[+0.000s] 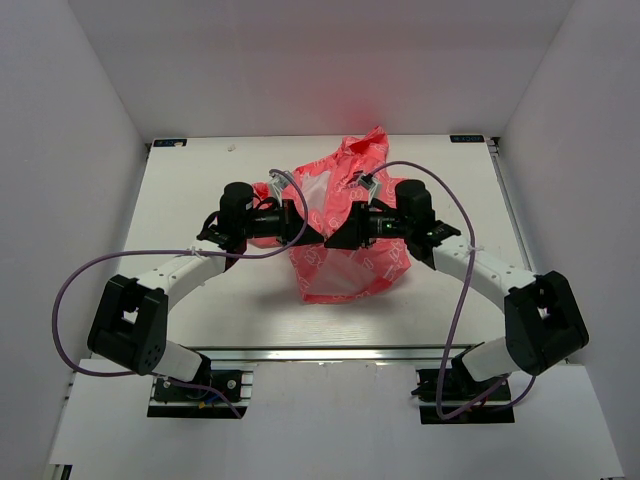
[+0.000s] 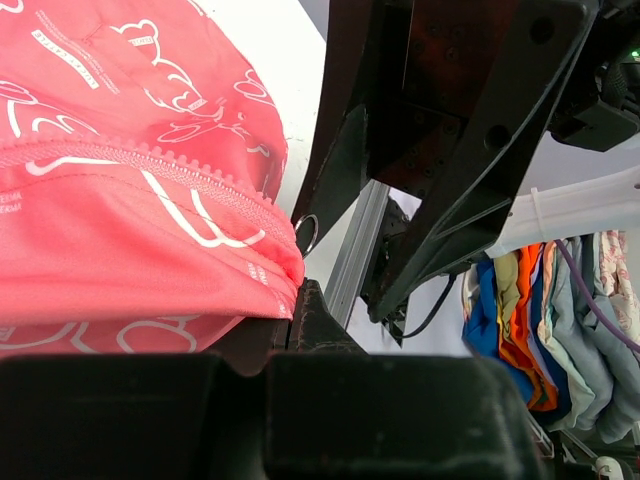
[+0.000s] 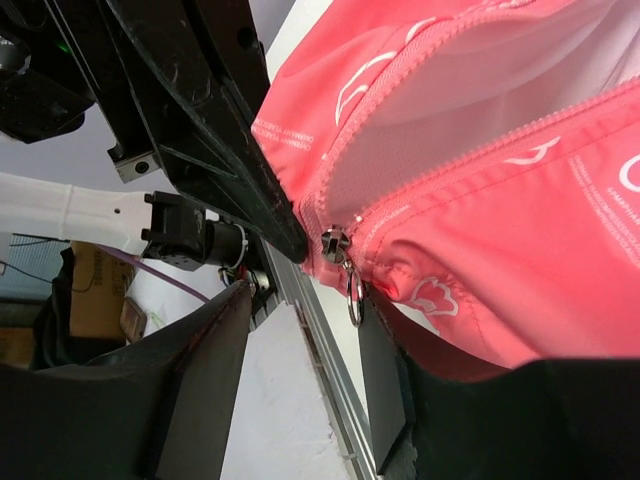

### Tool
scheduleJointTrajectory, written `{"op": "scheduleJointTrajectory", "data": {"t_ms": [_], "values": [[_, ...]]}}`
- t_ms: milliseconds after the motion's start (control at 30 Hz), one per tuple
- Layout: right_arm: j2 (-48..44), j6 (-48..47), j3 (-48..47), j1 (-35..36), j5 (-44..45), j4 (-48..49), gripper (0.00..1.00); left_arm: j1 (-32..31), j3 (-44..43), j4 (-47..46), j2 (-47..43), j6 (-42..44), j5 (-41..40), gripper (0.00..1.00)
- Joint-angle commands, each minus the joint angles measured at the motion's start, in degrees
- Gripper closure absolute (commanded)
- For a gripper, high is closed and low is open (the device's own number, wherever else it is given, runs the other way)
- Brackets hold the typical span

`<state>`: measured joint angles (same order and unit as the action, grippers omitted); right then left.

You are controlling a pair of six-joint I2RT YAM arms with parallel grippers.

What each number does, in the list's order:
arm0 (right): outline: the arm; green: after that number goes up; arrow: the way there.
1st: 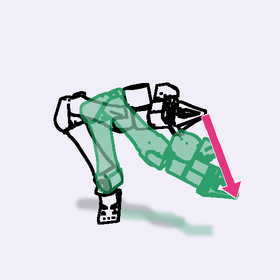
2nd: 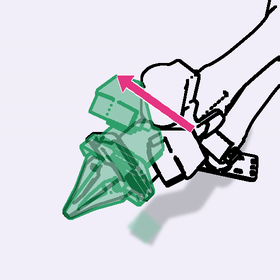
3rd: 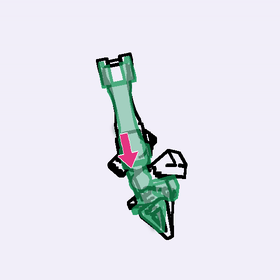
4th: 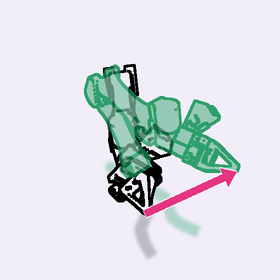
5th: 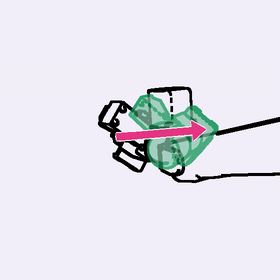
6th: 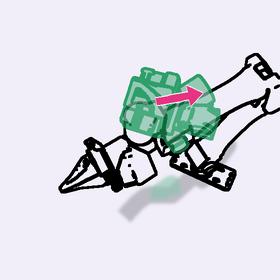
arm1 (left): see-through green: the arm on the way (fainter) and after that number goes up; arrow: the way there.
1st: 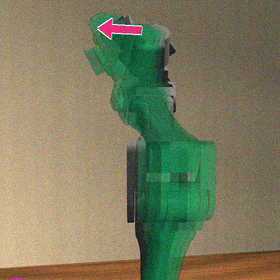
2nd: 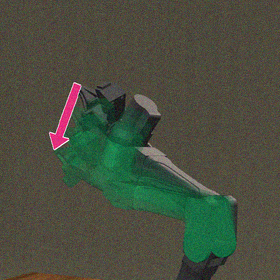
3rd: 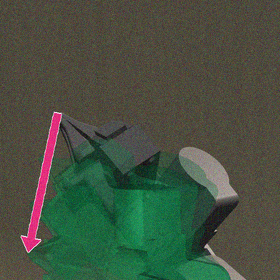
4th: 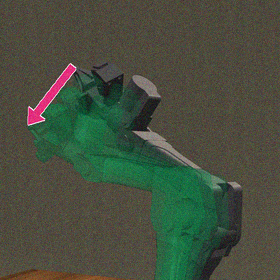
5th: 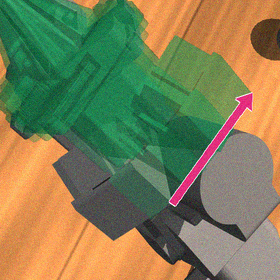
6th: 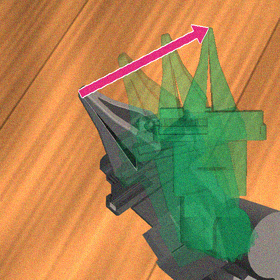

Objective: Zip up the jacket

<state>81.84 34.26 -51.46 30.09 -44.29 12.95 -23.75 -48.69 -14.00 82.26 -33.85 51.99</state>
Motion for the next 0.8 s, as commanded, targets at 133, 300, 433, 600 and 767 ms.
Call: {"op": "scheduleJointTrajectory", "data": {"t_ms": [133, 300, 433, 600, 767], "values": [[1.9, -0.6, -3.0, 0.2, 0.4, 0.6, 0.56, -0.2, -0.4, -1.0, -1.8, 0.7, 2.6, 1.00], [2.1, -1.2, -2.9, 0.1, 1.8, 0.8, 0.78, -0.2, -0.5, -0.8, -1.6, 0.6, 3.0, 1.00], [2.1, -1.7, -2.9, 0.1, 3.2, 0.7, 1.00, -0.2, -1.0, -0.1, -1.6, 0.9, 3.2, 1.00], [-0.1, -5.9, -2.6, 0.2, 5.5, -0.3, 1.00, -0.2, -2.2, 5.8, -2.0, 4.3, 0.6, 1.00], [-3.1, -12.7, -4.7, 0.1, 13.8, -4.2, 1.00, -0.2, -4.9, 13.7, -1.6, 8.1, -1.6, 1.00]]}}
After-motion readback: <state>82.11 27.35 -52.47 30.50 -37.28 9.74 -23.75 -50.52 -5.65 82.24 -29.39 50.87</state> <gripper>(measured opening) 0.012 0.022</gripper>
